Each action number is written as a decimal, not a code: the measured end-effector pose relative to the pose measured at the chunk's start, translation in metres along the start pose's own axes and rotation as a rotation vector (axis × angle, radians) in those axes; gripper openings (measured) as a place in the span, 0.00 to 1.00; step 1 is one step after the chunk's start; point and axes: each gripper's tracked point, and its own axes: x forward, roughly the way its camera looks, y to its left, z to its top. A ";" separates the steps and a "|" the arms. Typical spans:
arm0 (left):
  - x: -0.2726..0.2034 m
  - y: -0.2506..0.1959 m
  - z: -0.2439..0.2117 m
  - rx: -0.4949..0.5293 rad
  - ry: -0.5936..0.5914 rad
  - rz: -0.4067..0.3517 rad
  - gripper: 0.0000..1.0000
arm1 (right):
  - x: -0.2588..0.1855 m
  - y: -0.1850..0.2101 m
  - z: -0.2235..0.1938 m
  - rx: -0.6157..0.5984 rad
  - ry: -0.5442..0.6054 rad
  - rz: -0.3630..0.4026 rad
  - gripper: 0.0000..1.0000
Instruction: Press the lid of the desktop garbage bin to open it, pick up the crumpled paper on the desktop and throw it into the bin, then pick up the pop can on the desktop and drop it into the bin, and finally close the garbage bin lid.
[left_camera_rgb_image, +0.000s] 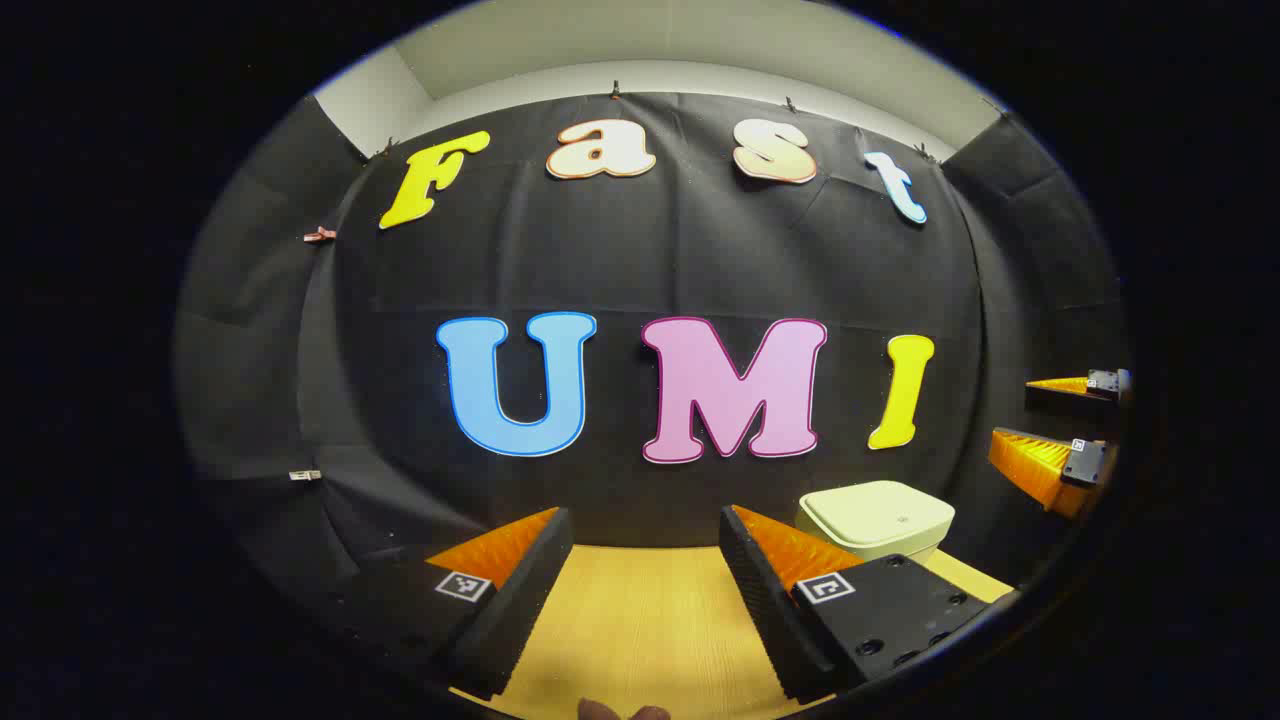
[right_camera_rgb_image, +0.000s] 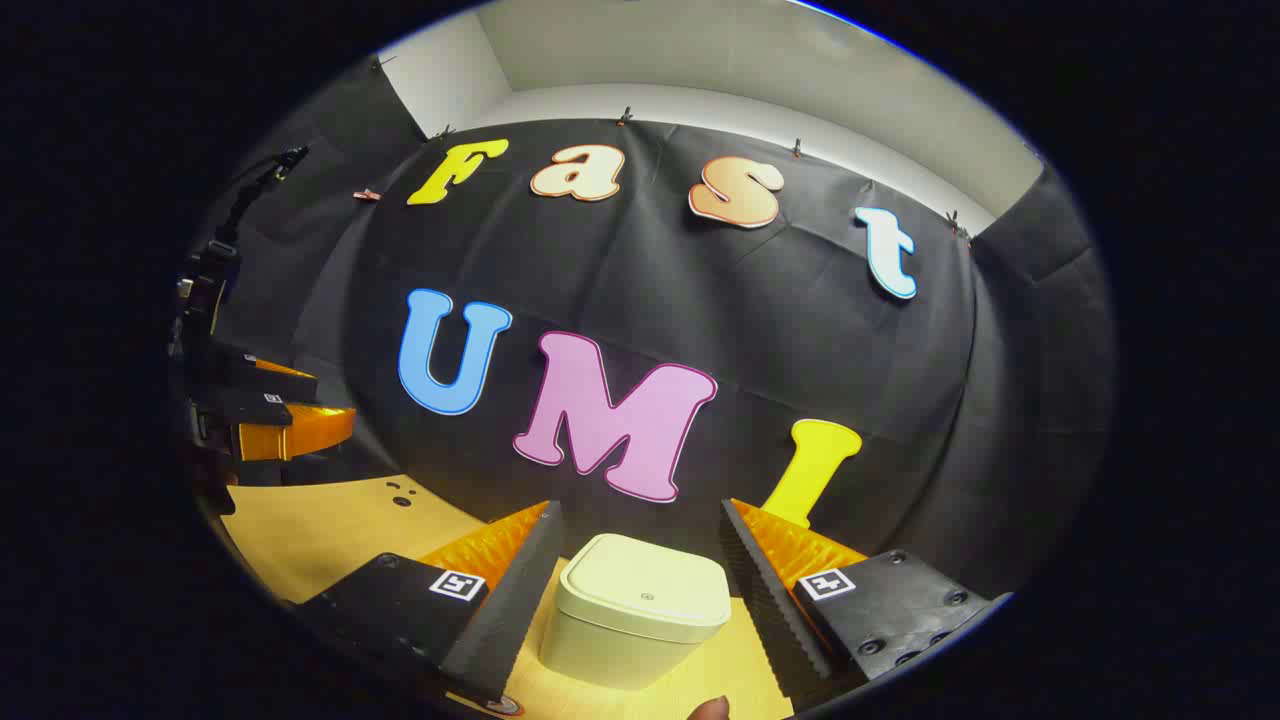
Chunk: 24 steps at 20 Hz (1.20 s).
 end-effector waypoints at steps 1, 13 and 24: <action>0.000 0.000 0.001 0.003 -0.001 -0.003 0.95 | -0.001 0.001 -0.002 0.004 0.004 0.003 0.98; 0.001 -0.001 -0.002 0.011 0.001 -0.017 0.95 | 0.001 -0.004 -0.001 0.015 0.004 -0.005 0.97; 0.004 -0.002 -0.005 0.012 0.005 -0.021 0.95 | 0.014 -0.011 -0.015 0.142 0.079 0.030 0.05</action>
